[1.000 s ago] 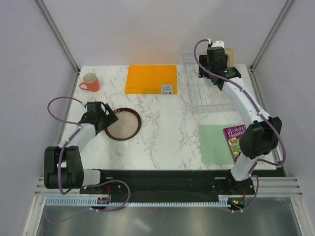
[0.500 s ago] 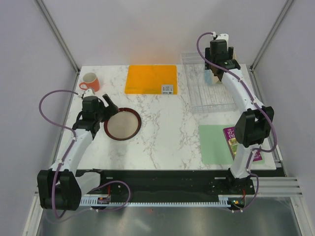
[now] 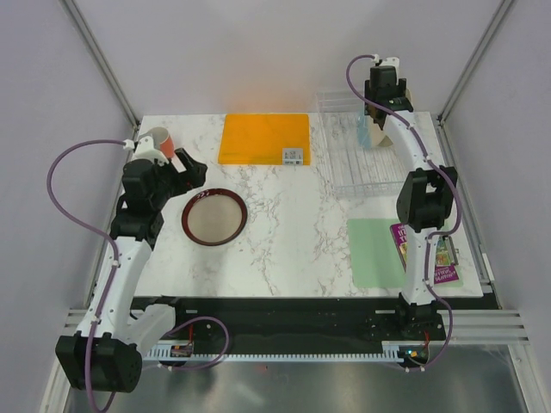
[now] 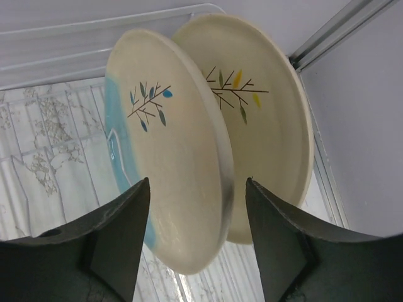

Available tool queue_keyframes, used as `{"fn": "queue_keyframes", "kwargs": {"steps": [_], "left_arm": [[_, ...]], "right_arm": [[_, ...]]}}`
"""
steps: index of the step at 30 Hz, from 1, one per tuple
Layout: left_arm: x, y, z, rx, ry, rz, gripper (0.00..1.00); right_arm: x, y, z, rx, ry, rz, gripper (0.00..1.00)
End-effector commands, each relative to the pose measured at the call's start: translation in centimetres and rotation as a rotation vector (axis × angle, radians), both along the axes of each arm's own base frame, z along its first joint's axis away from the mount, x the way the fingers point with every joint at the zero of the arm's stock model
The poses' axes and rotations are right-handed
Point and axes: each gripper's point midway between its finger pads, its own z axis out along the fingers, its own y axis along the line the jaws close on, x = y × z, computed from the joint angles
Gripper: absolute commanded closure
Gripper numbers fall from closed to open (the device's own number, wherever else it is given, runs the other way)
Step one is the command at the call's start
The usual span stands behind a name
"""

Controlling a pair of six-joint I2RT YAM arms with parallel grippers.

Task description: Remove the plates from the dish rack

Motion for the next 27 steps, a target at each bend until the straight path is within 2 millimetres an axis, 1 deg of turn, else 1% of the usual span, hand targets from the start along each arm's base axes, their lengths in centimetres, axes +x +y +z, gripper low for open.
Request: {"fn": "queue_keyframes", "kwargs": {"steps": [1,2,3,4,6,7,8,9,10,11,12,13,14,15,16,17,18,19,20,21,22,23,25,26,27], "left_arm": [[0.5,-1.2,2.8,0.071,-0.103,-0.113,0.00],[0.6,-1.3,2.9,0.070,-0.111,-0.122,0.00],[0.7,-1.4,2.8,0.068,-0.110,-0.129,0.00],[0.7,-1.6,2.8,0.066,-0.110,-0.137,0.00],[0.9,-1.7,2.6,0.063,-0.113,-0.145,0.00],[1.0,-1.7,2.6,0.064,-0.115,-0.144,0.00],[1.1,-1.7,2.5,0.065,-0.114,-0.146,0.00],[1.2,-1.8,2.4,0.067,-0.114,-0.149,0.00],[1.2,-1.7,2.3,0.070,-0.112,-0.147,0.00],[1.3,-1.7,2.2,0.070,-0.111,-0.143,0.00],[1.3,-1.7,2.2,0.072,-0.113,-0.143,0.00],[1.4,-1.7,2.0,0.073,-0.109,-0.145,0.00],[1.4,-1.7,2.1,0.073,-0.112,-0.143,0.00],[1.4,-1.6,1.9,0.074,-0.107,-0.141,0.00],[1.5,-1.6,1.8,0.074,-0.107,-0.141,0.00],[1.5,-1.6,1.8,0.073,-0.107,-0.139,0.00],[1.4,-1.7,1.7,0.072,-0.104,-0.142,0.00],[1.4,-1.6,1.8,0.071,-0.107,-0.140,0.00],[1.3,-1.6,1.8,0.070,-0.108,-0.139,0.00],[1.3,-1.6,1.8,0.069,-0.106,-0.136,0.00],[1.3,-1.5,1.7,0.066,-0.103,-0.131,0.00],[1.3,-1.4,1.9,0.063,-0.108,-0.125,0.00],[1.3,-1.2,1.6,0.058,-0.100,-0.108,0.00],[1.3,-1.2,1.6,0.055,-0.098,-0.102,0.00],[1.4,-0.8,1.2,0.057,-0.089,-0.079,0.00]], "right_arm": [[2.0,-0.6,1.4,0.011,-0.066,0.017,0.33],[2.2,-1.1,1.1,0.021,-0.065,0.013,0.33],[2.4,-1.2,0.4,0.034,-0.059,0.018,0.33],[2.5,-1.8,0.0,0.067,-0.062,0.013,0.36],[3.0,-2.0,-0.8,0.120,-0.066,0.035,0.40],[3.0,-2.7,-1.7,0.156,-0.064,0.024,0.44],[3.1,-2.8,-1.9,0.172,-0.066,0.034,0.49],[3.3,-2.8,-1.9,0.190,-0.077,0.041,0.54],[3.3,-2.7,-2.6,0.228,-0.071,0.056,0.59],[3.4,-2.2,-2.9,0.251,-0.070,0.080,0.66],[3.7,-1.6,-2.6,0.270,-0.089,0.104,0.77],[3.5,-2.8,-3.4,0.299,-0.078,0.114,0.83],[3.5,-2.6,-3.5,0.307,-0.080,0.124,0.88],[3.5,-2.7,-3.0,0.308,-0.097,0.127,0.99],[3.3,-2.5,-3.4,0.311,-0.090,0.133,1.00],[3.2,-2.4,-3.3,0.317,-0.094,0.141,1.00],[3.2,-2.2,-2.3,0.317,-0.120,0.153,1.00],[3.0,-2.1,-2.4,0.316,-0.117,0.160,1.00],[2.9,-2.1,-2.0,0.313,-0.126,0.161,1.00],[2.8,-2.1,-0.8,0.305,-0.149,0.167,1.00],[2.7,-2.2,-0.6,0.303,-0.153,0.167,1.00],[2.3,-2.2,0.9,0.298,-0.181,0.166,1.00],[2.1,-2.4,2.2,0.283,-0.210,0.164,1.00],[1.7,-2.4,3.8,0.274,-0.236,0.164,1.00],[1.5,-2.7,4.4,0.257,-0.245,0.156,1.00]]}}
